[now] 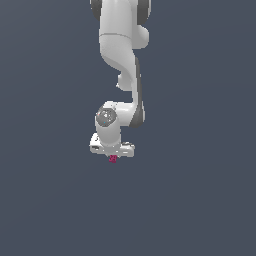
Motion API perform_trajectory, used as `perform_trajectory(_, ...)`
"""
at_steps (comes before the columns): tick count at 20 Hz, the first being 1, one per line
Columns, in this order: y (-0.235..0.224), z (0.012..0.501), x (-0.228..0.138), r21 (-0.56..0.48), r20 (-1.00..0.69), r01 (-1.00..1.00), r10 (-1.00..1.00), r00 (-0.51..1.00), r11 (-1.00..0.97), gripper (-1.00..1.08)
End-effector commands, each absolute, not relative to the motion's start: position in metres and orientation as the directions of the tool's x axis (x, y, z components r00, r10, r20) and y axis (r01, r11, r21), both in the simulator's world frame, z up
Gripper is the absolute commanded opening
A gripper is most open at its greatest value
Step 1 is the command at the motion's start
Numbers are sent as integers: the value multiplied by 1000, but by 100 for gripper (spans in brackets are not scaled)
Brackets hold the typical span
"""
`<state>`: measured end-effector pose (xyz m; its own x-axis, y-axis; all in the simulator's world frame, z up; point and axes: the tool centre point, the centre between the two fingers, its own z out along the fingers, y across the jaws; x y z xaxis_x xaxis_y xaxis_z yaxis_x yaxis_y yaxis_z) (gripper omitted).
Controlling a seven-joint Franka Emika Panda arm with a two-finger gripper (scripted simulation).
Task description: Pick up the object and move it to a goal position.
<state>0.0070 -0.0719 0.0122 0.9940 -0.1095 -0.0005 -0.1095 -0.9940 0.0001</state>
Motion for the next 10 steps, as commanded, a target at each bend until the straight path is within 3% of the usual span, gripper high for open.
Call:
perform_trajectory(1, -70, 13, 8, 0, 0, -109, -109, 994, -994, -100)
perform_trajectory(10, -32, 37, 29, 0, 0, -110, -110, 994, -994, -100)
